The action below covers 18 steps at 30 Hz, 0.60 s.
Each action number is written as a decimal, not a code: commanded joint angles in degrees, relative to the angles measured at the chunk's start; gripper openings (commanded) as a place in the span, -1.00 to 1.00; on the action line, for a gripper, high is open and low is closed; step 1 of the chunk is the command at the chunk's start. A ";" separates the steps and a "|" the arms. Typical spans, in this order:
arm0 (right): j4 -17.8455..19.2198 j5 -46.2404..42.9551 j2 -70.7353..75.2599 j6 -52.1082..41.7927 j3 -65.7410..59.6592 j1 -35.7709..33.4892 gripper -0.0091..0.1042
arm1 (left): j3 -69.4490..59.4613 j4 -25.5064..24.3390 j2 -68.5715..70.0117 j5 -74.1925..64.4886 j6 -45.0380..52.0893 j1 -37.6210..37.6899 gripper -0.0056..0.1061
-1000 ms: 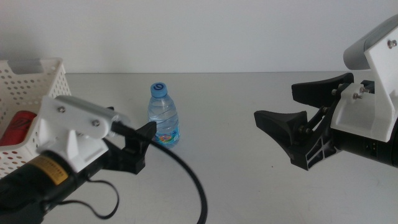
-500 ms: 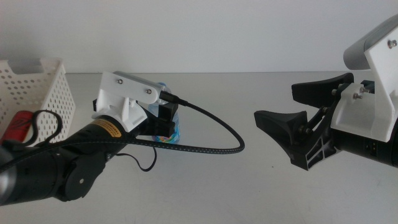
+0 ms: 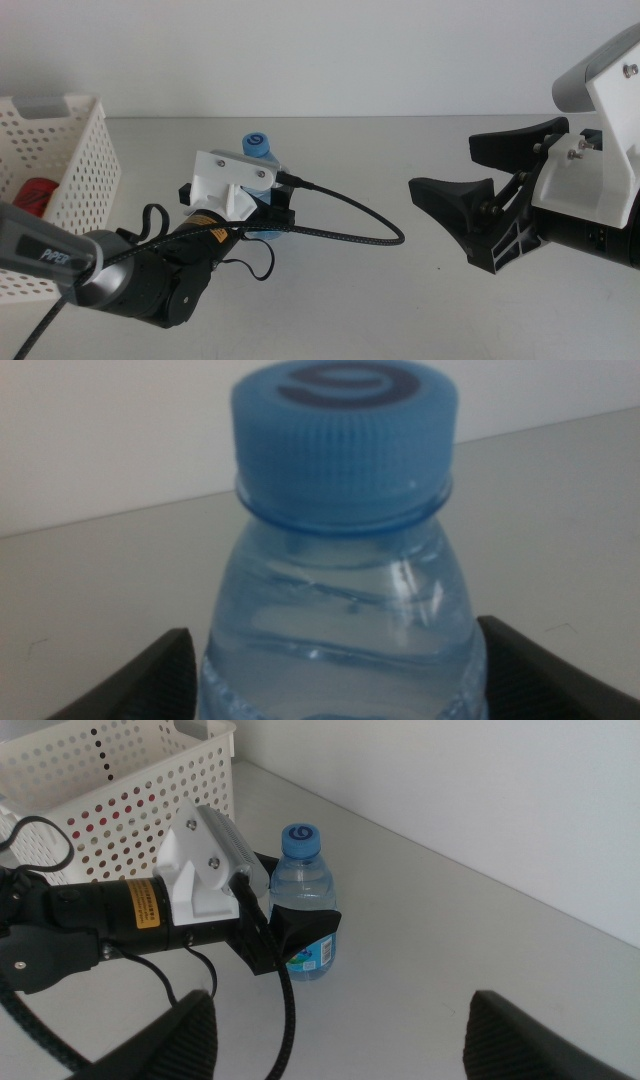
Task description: Use arms to grab the bottles and put them into the dustbin to the left of the table.
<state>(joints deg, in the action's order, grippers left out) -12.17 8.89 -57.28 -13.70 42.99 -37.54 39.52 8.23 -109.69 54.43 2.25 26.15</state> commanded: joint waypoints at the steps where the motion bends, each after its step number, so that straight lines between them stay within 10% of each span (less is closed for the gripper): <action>1: 0.10 -3.94 1.05 -0.87 2.26 -0.14 0.27 | 2.62 0.44 0.88 4.91 -1.18 -0.09 0.68; 13: 0.10 -3.94 1.05 -0.87 2.26 -0.14 0.27 | 3.62 -1.78 7.02 -8.61 0.20 -0.09 -0.80; 18: 0.10 -3.94 1.05 -0.87 2.26 -0.14 0.26 | 6.81 0.09 17.66 -26.26 0.45 -0.09 -0.93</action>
<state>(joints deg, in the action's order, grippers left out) -12.17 8.89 -57.28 -13.86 42.99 -37.54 42.94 7.68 -98.30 26.18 2.75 26.15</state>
